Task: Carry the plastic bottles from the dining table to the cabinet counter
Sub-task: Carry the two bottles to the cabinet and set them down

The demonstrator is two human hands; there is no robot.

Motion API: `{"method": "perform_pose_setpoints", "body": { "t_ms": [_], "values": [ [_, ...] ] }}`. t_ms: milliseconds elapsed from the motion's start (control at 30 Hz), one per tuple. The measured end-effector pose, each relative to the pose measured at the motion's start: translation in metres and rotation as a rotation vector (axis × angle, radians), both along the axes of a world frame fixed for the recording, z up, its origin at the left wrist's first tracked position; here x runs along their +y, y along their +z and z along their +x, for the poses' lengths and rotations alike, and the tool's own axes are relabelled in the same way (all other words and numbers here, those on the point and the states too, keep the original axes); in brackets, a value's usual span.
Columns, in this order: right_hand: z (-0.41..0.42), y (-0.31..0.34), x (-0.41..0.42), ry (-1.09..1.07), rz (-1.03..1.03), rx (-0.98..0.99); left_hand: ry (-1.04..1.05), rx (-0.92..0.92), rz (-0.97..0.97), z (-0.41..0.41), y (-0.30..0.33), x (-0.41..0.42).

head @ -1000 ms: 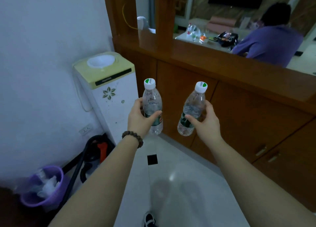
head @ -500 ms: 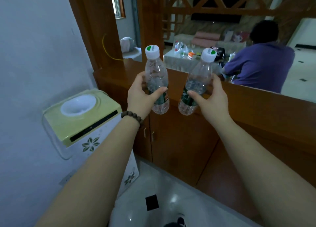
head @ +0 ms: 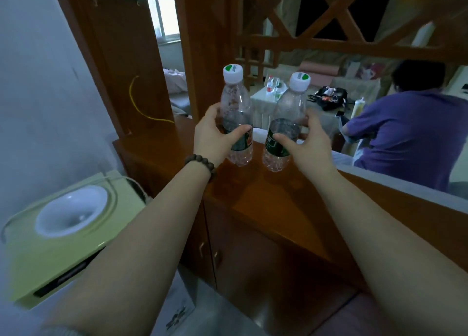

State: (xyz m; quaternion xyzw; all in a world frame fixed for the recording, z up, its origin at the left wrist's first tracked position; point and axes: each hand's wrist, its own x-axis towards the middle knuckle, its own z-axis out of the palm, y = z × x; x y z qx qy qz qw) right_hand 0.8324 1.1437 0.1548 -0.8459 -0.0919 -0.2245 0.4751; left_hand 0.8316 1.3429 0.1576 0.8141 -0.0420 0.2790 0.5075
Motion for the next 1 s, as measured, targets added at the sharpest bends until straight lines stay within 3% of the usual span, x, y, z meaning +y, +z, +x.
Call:
{"method": "perform_pose_setpoints", "body": {
  "t_ms": [533,1000],
  "values": [
    [0.107,-0.042,0.016,-0.059,-0.075,0.188,-0.057,0.180,0.093,0.120,-0.051,0.000],
    [0.128,-0.054,0.033,-0.059,-0.068,0.158,-0.020,0.176,0.088,0.142,-0.057,0.002]
  ]
}}
